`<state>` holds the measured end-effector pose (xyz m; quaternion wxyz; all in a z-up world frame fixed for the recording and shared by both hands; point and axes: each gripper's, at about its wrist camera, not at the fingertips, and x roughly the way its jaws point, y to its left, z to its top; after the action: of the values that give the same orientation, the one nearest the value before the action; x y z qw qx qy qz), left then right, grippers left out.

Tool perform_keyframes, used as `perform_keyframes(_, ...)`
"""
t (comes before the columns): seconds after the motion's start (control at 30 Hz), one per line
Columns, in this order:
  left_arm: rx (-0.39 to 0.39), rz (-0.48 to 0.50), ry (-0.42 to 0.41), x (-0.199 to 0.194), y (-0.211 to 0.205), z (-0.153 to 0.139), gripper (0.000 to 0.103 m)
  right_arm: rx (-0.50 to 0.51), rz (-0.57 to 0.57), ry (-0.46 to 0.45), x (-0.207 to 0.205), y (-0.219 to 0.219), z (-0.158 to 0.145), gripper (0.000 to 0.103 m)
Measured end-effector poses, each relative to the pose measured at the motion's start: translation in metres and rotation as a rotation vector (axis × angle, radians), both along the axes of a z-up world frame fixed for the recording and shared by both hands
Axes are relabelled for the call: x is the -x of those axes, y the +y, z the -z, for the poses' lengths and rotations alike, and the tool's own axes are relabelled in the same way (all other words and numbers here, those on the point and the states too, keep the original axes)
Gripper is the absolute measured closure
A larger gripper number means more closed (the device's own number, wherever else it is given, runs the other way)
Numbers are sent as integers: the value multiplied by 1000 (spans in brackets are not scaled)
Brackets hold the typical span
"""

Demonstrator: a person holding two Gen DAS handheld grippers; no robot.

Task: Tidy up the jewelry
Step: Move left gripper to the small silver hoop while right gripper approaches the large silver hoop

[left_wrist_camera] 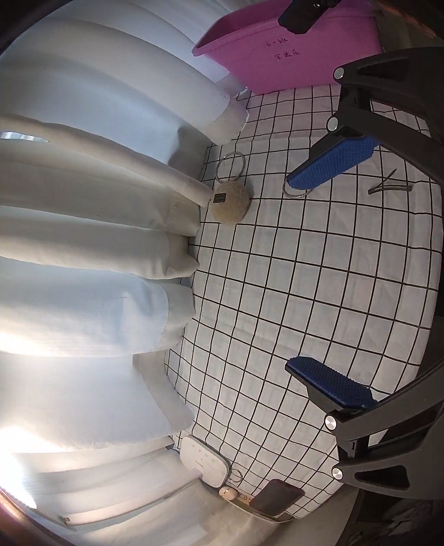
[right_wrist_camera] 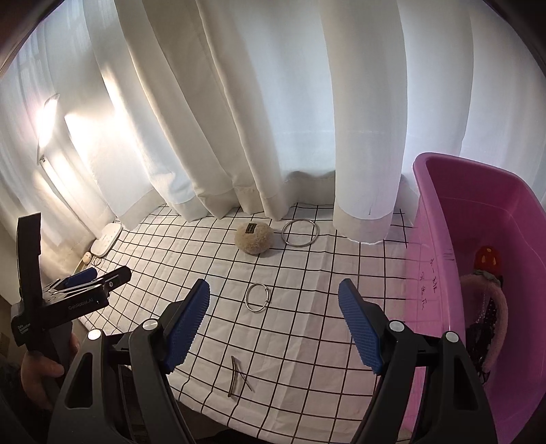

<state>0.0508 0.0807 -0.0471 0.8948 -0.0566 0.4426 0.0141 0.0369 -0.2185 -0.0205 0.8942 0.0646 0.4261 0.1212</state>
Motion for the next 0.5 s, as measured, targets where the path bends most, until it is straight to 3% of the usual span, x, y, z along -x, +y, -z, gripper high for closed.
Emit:
perform_keyframes(0.3,-3,44,42,-33,2,34,6,11,31,88,-35,19,51,29)
perform_keyframes(0.5,30,82,76,-32,-3,62,6,22,19,135,-58,35,91,29)
